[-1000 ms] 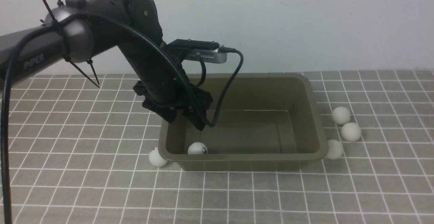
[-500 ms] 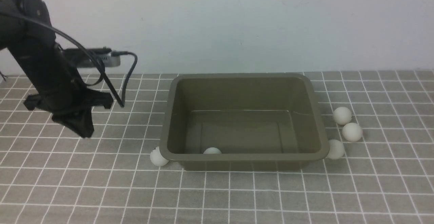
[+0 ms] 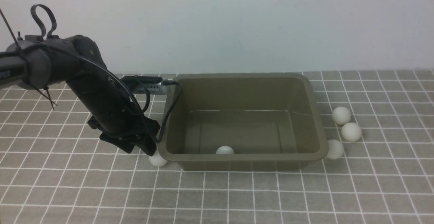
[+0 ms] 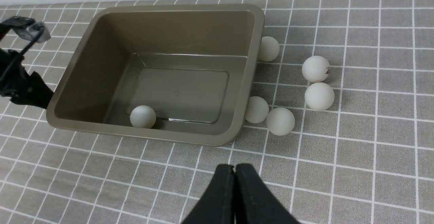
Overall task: Put the table tennis balls into the box on the grey coffee tablecloth.
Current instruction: 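Reach for and grasp a ping pong ball on the table beside the basket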
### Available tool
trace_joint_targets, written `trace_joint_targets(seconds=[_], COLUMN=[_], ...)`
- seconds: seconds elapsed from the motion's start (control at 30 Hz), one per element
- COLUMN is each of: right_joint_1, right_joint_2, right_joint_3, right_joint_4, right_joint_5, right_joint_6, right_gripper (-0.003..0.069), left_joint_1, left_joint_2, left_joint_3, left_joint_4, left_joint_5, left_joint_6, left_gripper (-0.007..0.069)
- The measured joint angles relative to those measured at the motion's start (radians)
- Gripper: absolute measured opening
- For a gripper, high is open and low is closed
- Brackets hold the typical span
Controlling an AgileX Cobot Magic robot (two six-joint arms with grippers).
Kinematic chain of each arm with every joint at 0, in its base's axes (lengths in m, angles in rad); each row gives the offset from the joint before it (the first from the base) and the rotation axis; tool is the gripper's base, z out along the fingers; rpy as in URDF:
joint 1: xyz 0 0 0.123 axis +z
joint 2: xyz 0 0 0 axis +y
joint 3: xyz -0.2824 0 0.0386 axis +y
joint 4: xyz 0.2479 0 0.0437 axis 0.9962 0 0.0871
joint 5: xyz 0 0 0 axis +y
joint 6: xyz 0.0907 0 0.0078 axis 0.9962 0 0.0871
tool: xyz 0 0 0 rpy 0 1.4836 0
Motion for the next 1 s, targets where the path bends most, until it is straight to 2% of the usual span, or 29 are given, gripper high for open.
trace_joint_targets(seconds=[0.1,0.2,0.67,1.0], right_joint_1=[0.0,0.0,0.0,0.0], right_joint_2=[0.0,0.0,0.0,0.0], right_joint_3=[0.0,0.0,0.0,0.0], right_joint_4=[0.0,0.0,0.0,0.0], right_joint_5=[0.0,0.0,0.0,-0.001], right_joint_6=[0.0,0.0,0.0,0.0], right_gripper=[-0.001,-0.001,-0.001,-0.001], left_joint_1=[-0.005,-0.005,-0.005,-0.034], left_joint_2=[0.01,0.017,0.022,0.036], left_joint_3=[0.0,0.0,0.0,0.0], left_joint_4=[-0.022,-0.042,-0.129,-0.116], left_joint_5=[-0.015,-0.019,-0.03,-0.041], left_joint_6=[0.002,0.005,0.005,0.043], left_gripper=[0.0528,0.0551,0.0554,0.0554])
